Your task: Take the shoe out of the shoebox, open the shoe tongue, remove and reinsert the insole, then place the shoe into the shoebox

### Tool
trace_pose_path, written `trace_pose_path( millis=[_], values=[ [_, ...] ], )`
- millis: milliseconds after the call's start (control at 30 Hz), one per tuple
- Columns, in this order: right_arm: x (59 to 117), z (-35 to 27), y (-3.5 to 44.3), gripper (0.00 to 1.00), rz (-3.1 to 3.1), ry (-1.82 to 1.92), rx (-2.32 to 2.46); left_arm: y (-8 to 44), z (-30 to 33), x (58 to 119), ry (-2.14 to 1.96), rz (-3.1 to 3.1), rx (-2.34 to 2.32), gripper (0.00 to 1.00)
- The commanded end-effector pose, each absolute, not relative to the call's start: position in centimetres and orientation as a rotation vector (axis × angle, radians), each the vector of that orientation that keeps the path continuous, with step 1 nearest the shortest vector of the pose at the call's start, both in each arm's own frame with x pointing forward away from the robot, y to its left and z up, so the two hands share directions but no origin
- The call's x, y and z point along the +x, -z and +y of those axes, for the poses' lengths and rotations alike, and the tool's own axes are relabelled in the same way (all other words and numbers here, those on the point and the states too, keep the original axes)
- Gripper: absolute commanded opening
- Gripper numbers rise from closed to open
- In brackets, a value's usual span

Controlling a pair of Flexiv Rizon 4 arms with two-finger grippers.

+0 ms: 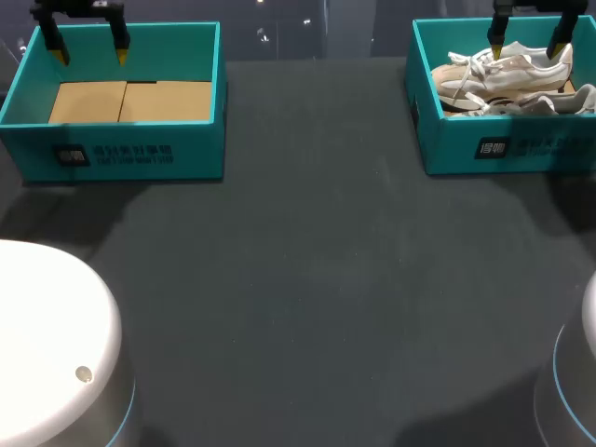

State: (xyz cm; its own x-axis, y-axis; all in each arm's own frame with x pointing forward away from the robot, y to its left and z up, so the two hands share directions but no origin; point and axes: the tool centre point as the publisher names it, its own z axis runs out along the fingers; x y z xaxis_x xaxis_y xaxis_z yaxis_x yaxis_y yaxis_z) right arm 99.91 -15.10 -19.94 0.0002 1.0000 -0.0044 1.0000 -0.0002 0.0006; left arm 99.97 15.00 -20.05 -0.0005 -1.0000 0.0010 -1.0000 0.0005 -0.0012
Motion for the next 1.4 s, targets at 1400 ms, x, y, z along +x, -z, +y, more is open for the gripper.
trace_pose_path(
  millis=[1400],
  values=[
    [102.1,-27.0,24.3,1.00,2.084,0.120,2.248,20.0,15.0,100.0,0.001,2.222,-2.221,1.00]
  ],
)
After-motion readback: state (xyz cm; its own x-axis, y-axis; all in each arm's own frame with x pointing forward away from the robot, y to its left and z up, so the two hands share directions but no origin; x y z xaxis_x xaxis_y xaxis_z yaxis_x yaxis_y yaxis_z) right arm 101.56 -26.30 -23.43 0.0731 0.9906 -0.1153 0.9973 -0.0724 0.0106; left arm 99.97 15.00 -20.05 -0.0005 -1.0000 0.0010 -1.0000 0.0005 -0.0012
